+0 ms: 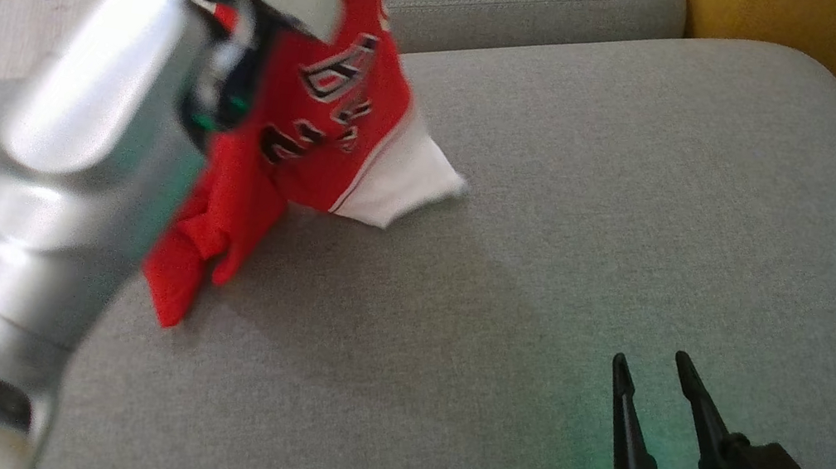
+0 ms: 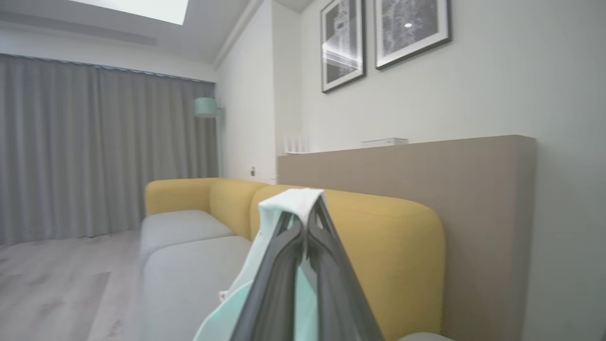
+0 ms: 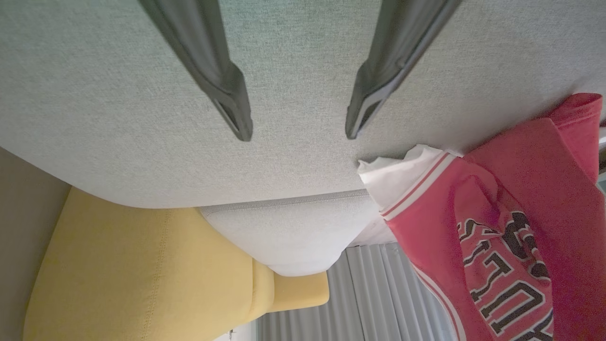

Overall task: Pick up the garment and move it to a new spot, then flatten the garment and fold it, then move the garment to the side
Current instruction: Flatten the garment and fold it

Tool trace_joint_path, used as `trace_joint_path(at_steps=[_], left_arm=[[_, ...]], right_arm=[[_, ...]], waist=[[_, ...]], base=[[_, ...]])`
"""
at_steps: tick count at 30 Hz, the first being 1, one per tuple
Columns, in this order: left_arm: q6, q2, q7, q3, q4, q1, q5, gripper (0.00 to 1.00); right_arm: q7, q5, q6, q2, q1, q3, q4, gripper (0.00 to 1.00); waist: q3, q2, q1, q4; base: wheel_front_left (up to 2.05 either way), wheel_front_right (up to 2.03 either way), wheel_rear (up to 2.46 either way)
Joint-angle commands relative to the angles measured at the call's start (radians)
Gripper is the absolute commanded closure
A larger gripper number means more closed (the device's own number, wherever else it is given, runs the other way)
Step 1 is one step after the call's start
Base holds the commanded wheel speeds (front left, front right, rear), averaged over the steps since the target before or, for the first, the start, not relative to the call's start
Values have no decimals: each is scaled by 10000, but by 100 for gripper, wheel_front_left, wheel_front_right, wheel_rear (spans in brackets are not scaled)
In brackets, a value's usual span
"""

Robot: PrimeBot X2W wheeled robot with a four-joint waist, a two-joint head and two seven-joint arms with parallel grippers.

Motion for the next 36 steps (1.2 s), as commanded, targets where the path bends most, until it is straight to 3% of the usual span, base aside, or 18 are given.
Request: trace_joint_path(at_steps=[1,7,10,21,22,24,25,32,36], left_arm=[[-48,187,-55,255,-315,-477,-33,100],[-466,-1177,-126,-1071,-983,568,-196,100],[-536,-1570,-57,-2089,-1423,1332,-386,100],[-101,-1697,-727,-6156,-2733,2579,-2568,98],[-122,-1697,-790,-6341,-2765,2641,-2759,85],[-107,-1698,-905,-6570,-2660,2675,-2937,41],[-99,-1698,-949,-6640,-2576,2669,-2961,2],[-11,-1699,-988,-6783,-1907,2690,-3252,0],[379,-1566,-1295,-6544,-1583,2983,-3428,0]], right_arm=[[-67,-48,77,-142,-330,228,-283,0],[-67,-43,77,-190,-418,241,-321,0],[-67,-46,77,-181,-521,303,-316,0],[-67,136,77,-52,-873,397,-262,0],[-67,135,77,-45,-866,366,-248,0],[-67,130,77,-31,-884,350,-233,0],[-67,133,77,-24,-906,339,-231,0],[-67,176,77,18,-866,118,-303,0],[-67,153,77,26,-768,-71,-403,0]], waist=[[12,0,0,4],[148,0,0,-49],[279,0,0,-187],[1074,0,0,-918],[1131,0,0,-937],[1226,0,0,-982],[1255,0,0,-991],[1224,0,0,-829],[1161,0,0,-721]], base=[[0,0,0],[0,0,0],[0,0,0],[0,0,0],[0,0,0],[0,0,0],[0,0,0],[0,0,0],[0,0,0]])
